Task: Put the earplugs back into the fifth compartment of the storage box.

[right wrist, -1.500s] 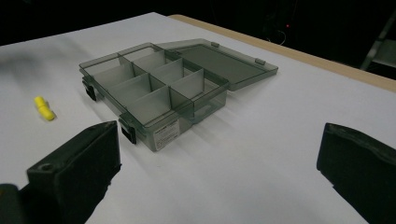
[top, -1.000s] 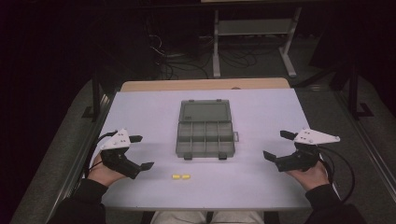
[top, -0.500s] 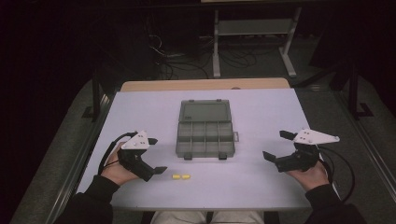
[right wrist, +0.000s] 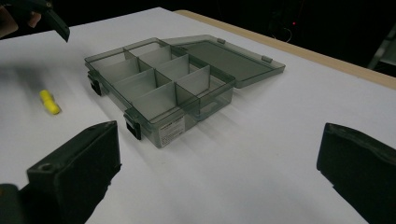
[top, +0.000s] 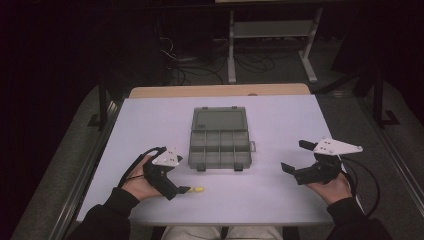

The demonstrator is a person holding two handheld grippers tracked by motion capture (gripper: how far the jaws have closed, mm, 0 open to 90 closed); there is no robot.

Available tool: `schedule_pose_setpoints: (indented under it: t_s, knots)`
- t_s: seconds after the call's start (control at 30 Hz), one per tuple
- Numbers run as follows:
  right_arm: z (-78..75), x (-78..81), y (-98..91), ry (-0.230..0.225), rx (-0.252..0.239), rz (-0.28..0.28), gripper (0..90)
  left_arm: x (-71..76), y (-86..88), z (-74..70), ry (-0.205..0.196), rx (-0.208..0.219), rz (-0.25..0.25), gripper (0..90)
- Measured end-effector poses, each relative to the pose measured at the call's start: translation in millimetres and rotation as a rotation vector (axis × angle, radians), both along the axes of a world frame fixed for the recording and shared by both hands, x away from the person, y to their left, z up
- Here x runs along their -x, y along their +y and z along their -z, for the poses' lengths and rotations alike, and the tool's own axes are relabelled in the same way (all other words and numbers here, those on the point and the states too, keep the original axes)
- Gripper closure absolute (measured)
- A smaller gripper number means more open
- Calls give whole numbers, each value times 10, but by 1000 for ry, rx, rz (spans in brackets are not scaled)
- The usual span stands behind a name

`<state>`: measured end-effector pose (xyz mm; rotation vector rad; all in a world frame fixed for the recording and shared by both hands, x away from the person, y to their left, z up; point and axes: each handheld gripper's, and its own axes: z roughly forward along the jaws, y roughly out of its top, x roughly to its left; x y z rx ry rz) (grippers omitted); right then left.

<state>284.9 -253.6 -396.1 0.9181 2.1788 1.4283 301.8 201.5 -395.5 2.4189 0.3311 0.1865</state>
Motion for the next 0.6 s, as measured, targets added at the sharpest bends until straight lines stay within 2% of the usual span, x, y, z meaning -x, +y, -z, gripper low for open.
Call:
schedule_pose_setpoints:
  t_s: [0.3,0.47,0.6]
  knots:
    - [5,-2,9,1,8,-3,0,0,-92,135,28,-58,37,8]
    - [5,0,10,0,8,-3,0,7,-102,176,44,-61,59,84]
    - [8,-2,13,2,13,-4,0,7,-120,225,56,-85,76,140]
